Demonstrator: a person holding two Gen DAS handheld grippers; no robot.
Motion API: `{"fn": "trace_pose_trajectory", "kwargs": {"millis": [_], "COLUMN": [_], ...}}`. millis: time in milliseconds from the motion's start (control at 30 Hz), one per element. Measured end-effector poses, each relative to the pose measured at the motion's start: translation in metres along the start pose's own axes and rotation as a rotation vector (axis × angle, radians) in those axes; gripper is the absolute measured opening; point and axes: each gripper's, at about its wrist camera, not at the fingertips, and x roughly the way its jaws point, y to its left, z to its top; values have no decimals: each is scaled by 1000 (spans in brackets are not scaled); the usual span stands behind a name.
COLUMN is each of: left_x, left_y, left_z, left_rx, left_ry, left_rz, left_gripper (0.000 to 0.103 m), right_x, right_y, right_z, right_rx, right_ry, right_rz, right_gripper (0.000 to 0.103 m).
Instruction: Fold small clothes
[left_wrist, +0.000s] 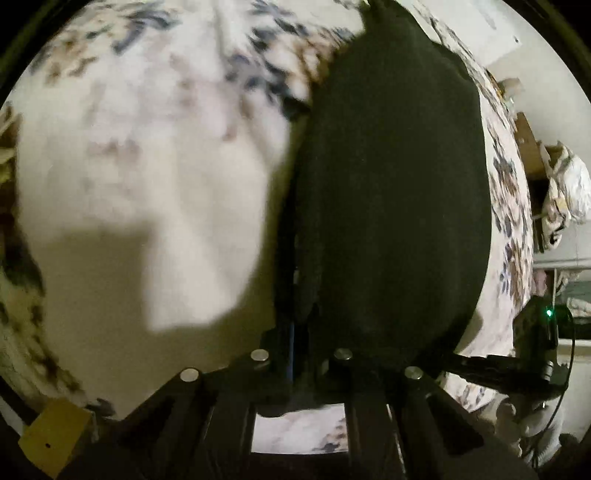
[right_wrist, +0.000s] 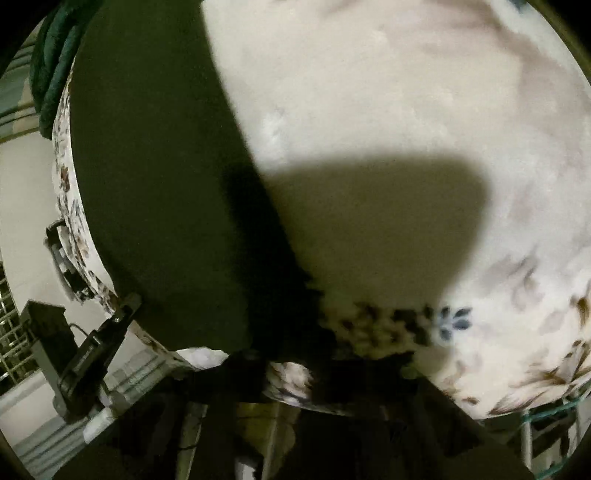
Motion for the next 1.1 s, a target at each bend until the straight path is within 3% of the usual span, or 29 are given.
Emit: {"fn": "trace_pose_trajectory", "kwargs": {"millis": [67,167,200,233,267,300,333,500,633,667,733,767,800,833,967,1100], "left_x": [-2,1,1,1,1,1,4,38,44,43,38,36,34,33,19,-4], "left_y": [14,21,20,20,21,23,25,18,-1,-4,-7,-6,-5,-7,-12,-25], "left_z": [-1,1,2,3,4,3,4,9,7,7,3,2,2,1,0,3], "left_rx": [-19,-13,0,13,17,12,1,0,67,84,103,95,90,86,62,42], "left_ry": [-2,35,47,55,58,54,52,92,36,26,8,5,0,-6,-10,-25], "left_rz": [-6,-80,-72,-61,-78,-98,-109,-192,-147,-137,-129,-144,-145,-144,-168,-213], "left_gripper": [4,8,14,30,39,53,59,59,60,57,17,17,16,16,13,11], "right_x": [-1,0,1,-2,-3,-5,-6,6,18,18,18,18,20,22,20,1], "right_y": [2,4,5,6,7,4,1,-6,1,3,6,5,7,8,10,18], "right_z": [-5,-8,-7,-5,-3,-2,0,4,1,0,-5,-5,-6,-5,-4,-16], "right_rx": [-2,-23,-32,-33,-29,-24,-18,-17,-82,-87,-92,-89,-85,-81,-63,-57], "right_ry": [-21,-19,-8,3,12,11,3,21,-29,-43,-79,-91,-99,-99,-107,-98], "right_rz": [-18,-23,-17,-2,8,20,28,116,182,197,217,221,210,200,195,272], "right_gripper": [7,7,11,23,33,55,62,63,71,71,61,52,26,11,7,7]}}
